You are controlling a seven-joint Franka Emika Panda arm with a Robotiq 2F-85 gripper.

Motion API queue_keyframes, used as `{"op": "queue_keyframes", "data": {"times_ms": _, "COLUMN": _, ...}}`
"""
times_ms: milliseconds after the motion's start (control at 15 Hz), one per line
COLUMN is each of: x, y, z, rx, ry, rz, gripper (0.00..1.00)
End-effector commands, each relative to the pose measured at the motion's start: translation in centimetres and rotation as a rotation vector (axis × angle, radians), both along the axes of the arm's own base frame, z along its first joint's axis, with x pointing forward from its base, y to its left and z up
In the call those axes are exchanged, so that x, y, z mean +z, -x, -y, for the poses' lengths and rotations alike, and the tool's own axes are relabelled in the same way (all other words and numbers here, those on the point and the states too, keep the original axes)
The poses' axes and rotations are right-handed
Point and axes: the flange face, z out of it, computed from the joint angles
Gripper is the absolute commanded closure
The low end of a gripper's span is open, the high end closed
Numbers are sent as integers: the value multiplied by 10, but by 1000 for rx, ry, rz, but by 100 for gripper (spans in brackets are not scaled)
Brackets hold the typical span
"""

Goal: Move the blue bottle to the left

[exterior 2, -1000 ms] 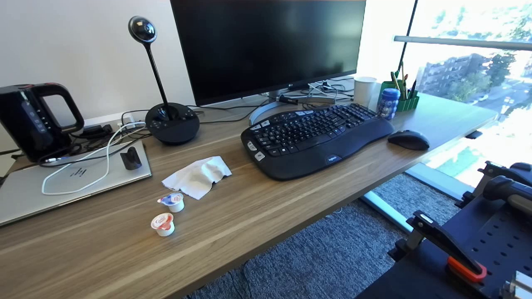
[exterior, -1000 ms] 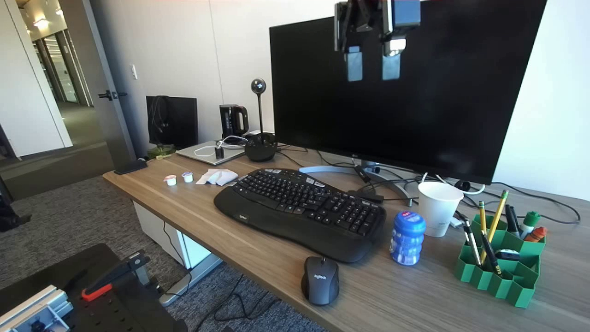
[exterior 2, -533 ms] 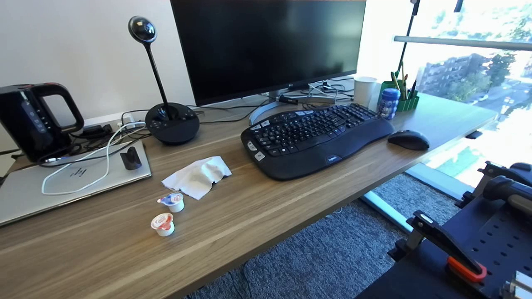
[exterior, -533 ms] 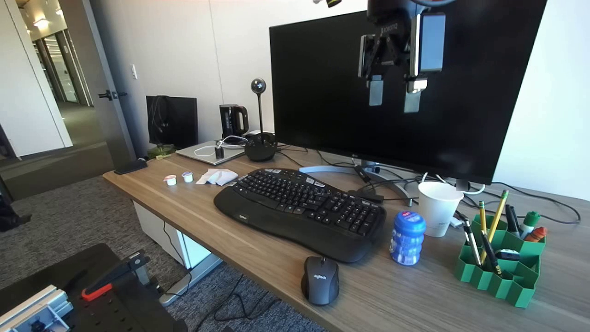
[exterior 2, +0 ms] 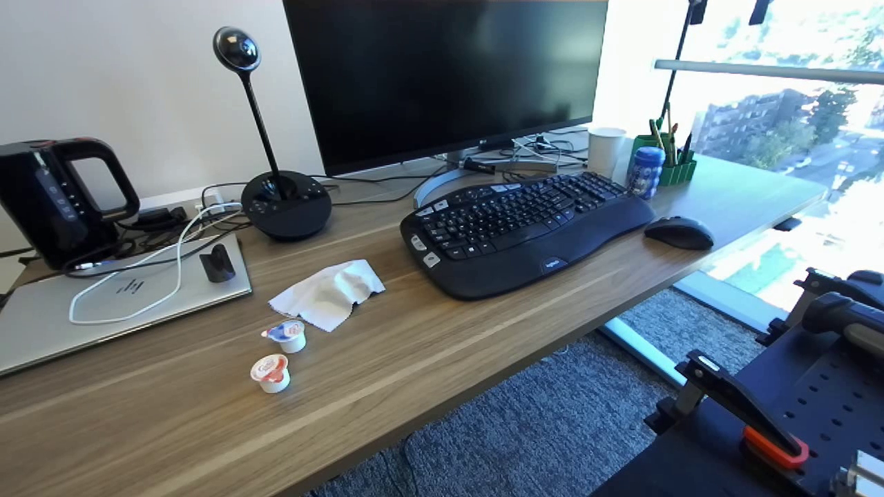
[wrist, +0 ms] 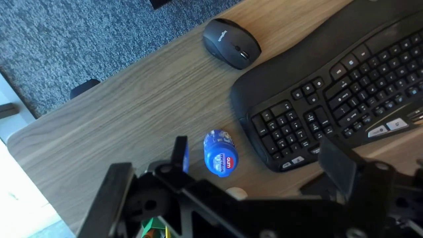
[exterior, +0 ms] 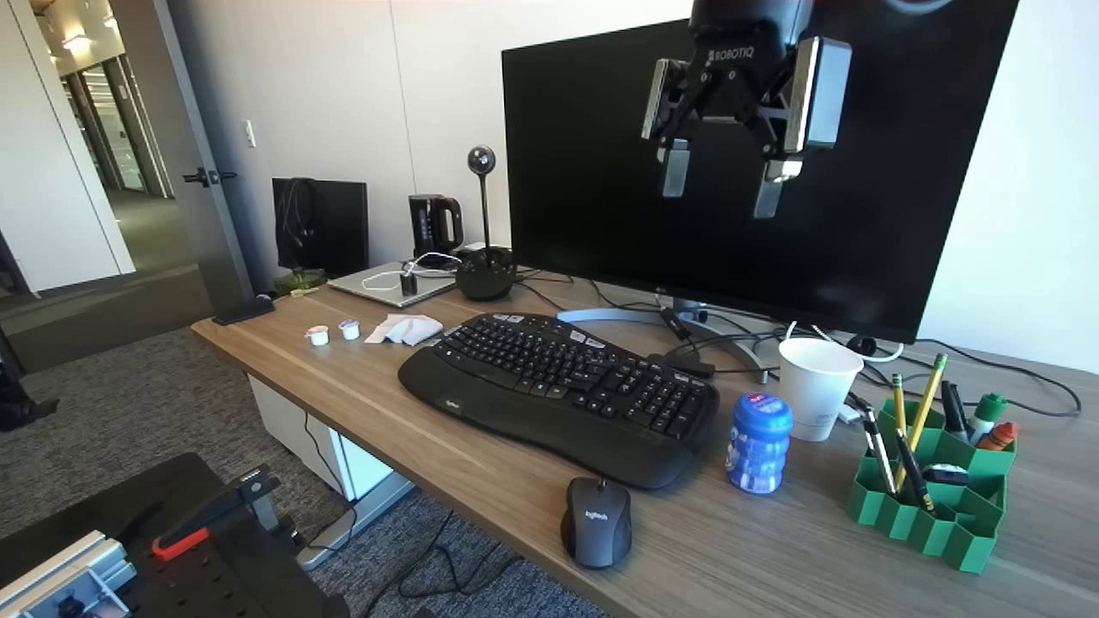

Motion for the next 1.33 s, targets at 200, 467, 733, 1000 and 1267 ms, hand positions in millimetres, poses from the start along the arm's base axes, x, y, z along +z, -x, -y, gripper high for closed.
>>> {"op": "queue_keyframes", "data": {"times_ms": 200, "x": 29, "y": -4, "z": 24, "rx": 47, "ry": 66, "rz": 48, "gripper": 0}}
{"op": "queue_keyframes", "data": {"times_ms": 467, "x": 42, "y": -12, "z": 28, "rx": 37, "ry": 107, "rz": 98, "gripper": 0}}
{"op": "queue_keyframes", "data": {"times_ms": 733, "x": 41, "y": -9, "z": 25, "rx": 45, "ry": 92, "rz": 95, "gripper": 0}}
{"op": "queue_keyframes", "data": {"times_ms": 1000, "x": 42, "y": -10, "z": 25, "rx": 44, "ry": 90, "rz": 97, "gripper": 0}}
{"op": "queue_keyframes", "data": {"times_ms": 1267, "x": 24, "y": -3, "z": -3, "rx": 115, "ry": 94, "rz": 63, "gripper": 0}}
